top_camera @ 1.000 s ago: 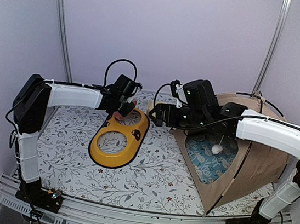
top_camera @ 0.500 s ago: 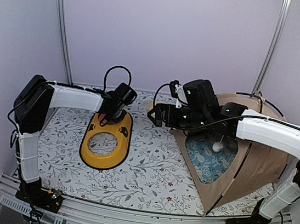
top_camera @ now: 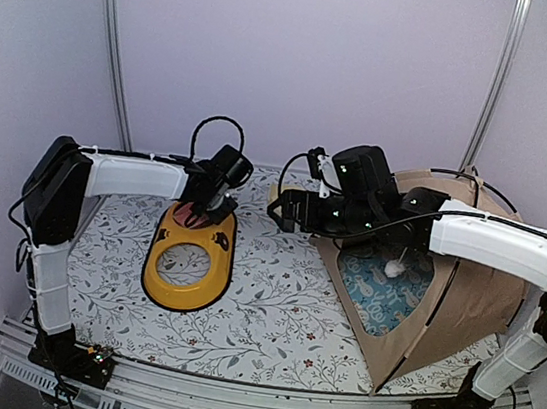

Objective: Set up the pet tent

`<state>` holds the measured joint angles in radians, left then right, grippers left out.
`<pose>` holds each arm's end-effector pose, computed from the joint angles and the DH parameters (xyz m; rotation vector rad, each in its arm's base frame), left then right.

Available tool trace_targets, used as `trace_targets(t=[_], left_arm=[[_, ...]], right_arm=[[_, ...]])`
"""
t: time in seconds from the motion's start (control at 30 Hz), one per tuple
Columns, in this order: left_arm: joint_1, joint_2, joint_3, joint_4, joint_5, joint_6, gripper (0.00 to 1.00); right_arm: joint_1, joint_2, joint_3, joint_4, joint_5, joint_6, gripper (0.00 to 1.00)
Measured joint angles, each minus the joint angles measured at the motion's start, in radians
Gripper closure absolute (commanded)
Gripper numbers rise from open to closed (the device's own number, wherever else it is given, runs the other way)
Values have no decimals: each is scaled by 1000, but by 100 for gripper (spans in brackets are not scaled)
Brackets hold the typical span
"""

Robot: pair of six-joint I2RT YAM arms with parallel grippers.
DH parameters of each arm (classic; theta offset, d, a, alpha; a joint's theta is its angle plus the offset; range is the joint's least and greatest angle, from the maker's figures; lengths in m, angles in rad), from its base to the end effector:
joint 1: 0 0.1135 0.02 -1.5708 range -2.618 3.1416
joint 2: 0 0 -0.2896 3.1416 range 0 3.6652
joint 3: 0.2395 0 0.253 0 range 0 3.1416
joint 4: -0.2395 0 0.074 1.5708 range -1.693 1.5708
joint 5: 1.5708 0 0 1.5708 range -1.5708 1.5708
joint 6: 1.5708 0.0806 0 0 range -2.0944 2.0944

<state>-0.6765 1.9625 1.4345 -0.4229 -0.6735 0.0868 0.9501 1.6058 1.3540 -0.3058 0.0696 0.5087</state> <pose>0.3845 -0.2442 0.1977 0.6199 2.2398 0.5587 0.2454 0.3336 0.3181 -0.4460 2.1849 0.7666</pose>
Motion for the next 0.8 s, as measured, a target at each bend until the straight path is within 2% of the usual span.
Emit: trace_targets(t=[0.17,0.4,0.53,0.8], left_arm=[[-7,-79,10,-13,157,-51,24],[23,-186,-10,-15,321,-146,38],[73,-188,-35,-16,387,-188,41],[139,-148,-48,25,523,-262,59]], right_arm=[[0,0,0,-1,0,0,1],[1,0,0,-1,0,0,1],[1,0,0,0,-1,0,1],[1,3,0,-1,-2,0,1]])
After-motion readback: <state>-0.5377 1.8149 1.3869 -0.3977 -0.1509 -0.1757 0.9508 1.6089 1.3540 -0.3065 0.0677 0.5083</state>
